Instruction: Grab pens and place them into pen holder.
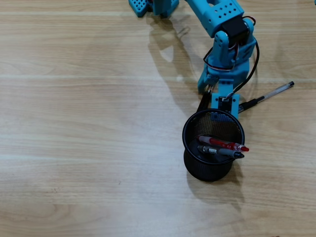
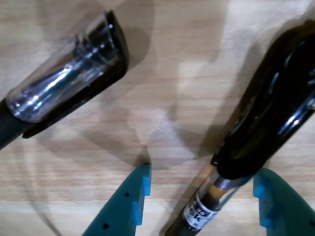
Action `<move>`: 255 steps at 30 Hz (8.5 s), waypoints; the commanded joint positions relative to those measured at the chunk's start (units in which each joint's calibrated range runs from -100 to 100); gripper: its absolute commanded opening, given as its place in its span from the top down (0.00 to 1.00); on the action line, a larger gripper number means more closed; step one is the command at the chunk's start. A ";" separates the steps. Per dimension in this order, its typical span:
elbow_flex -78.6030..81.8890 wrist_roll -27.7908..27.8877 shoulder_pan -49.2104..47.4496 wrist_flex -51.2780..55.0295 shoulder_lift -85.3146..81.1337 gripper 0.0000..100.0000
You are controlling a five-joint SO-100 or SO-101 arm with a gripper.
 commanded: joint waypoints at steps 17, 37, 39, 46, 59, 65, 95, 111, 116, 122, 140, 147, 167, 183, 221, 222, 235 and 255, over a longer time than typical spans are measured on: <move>-1.66 -0.52 2.20 0.45 -0.57 0.98; -3.65 0.22 5.49 21.41 -26.56 0.98; -3.65 1.37 6.59 21.41 -30.29 0.98; -4.28 7.18 13.17 15.76 -39.21 0.98; -3.47 15.45 16.19 -19.69 -42.86 0.98; -3.47 16.87 15.82 -33.17 -35.81 0.98; 3.68 17.34 15.92 -62.33 -19.59 0.87; 2.87 25.14 12.53 -36.45 -28.51 0.89; 2.96 31.68 10.70 -17.41 -34.79 0.97; 2.87 38.28 5.76 -4.47 -37.77 0.97; -7.99 59.59 -7.95 -1.55 -20.44 0.97; -9.53 64.46 -10.06 -1.01 -14.84 0.97; -10.17 67.76 -11.61 -1.83 -8.55 0.96; -9.71 63.15 -13.62 -1.10 -5.92 0.65; -10.17 58.39 -14.63 -1.01 3.42 0.98; -10.26 58.39 -14.63 -1.01 3.34 0.98; -10.17 58.70 -9.87 -0.83 -14.84 0.98; -14.24 54.77 2.20 -29.16 -30.29 0.98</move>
